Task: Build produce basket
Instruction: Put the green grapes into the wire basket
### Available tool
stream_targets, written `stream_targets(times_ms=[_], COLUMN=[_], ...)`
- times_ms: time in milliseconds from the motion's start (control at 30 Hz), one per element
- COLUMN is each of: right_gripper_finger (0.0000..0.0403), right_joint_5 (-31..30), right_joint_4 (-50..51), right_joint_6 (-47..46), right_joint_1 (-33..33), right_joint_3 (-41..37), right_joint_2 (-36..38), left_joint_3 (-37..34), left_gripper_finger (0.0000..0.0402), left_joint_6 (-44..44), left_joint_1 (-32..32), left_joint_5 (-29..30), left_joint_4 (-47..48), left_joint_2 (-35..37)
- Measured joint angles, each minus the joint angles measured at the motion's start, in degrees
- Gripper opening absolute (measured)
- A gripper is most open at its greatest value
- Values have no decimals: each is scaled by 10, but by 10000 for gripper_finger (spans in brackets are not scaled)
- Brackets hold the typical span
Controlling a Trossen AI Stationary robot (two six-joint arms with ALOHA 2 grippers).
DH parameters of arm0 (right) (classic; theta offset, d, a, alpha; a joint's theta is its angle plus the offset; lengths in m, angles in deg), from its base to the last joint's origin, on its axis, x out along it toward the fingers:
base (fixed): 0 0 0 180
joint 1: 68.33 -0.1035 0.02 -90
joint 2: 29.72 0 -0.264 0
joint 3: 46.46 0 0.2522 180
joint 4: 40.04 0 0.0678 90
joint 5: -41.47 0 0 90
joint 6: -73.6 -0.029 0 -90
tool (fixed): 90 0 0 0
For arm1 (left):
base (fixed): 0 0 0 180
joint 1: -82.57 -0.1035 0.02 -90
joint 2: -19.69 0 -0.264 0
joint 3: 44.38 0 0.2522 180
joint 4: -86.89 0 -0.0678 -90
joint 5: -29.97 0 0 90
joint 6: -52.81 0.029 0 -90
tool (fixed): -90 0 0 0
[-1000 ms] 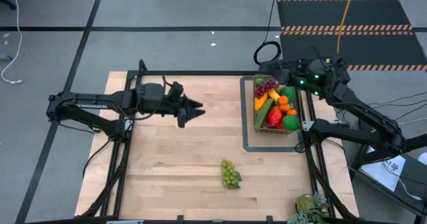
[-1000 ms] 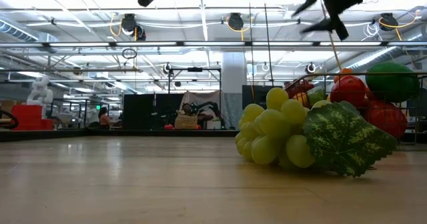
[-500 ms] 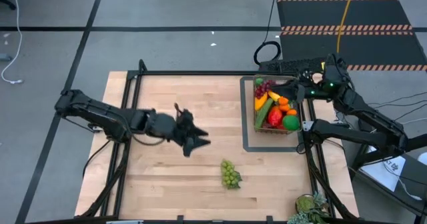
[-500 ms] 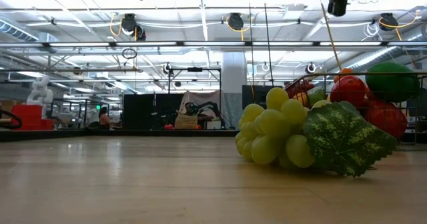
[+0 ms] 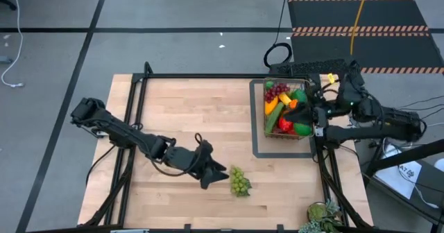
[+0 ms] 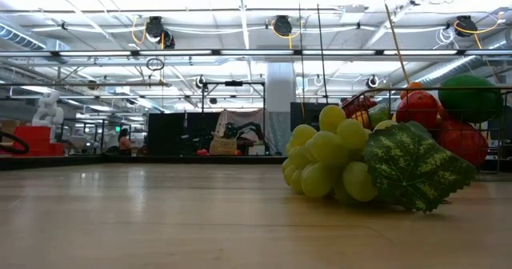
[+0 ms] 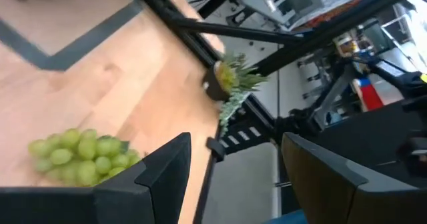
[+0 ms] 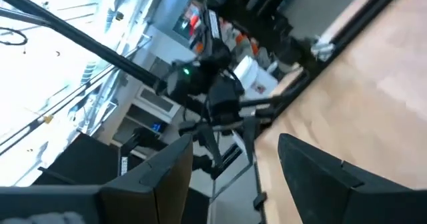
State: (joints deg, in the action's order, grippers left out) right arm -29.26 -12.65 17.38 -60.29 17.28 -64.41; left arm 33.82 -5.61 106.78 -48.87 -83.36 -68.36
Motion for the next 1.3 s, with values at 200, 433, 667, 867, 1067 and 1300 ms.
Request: stream_targets(times_ms=[200, 433, 667, 867, 1067, 1300], right_gripper_finger=[214, 214, 214, 214, 214, 214], right_joint_5=[-166, -303, -355, -312, -263, -236], right_joint_4=[-1, -60, -143, -123, -94, -83], right_joint_6=[-53, -225, -384, -436, -552, -614], right_joint_1=[-178, -346, -427, -438, -441, -438], right_joint_3=[0, 1, 46, 122, 140, 140], right_joint_2=[-68, -222, -403, -529, -606, -661], left_joint_3=[10, 11, 11, 11, 10, 10], left_gripper_finger=[234, 234, 234, 234, 234, 234], left_joint_6=[24, -5, 31, 75, 104, 114], left_joint_1=[2, 6, 34, 45, 48, 55], left_joint_5=[-5, -73, -81, -83, -105, -113], left_joint_4=[36, 208, 358, 432, 446, 445], left_joint_2=[2, 55, 116, 133, 132, 132])
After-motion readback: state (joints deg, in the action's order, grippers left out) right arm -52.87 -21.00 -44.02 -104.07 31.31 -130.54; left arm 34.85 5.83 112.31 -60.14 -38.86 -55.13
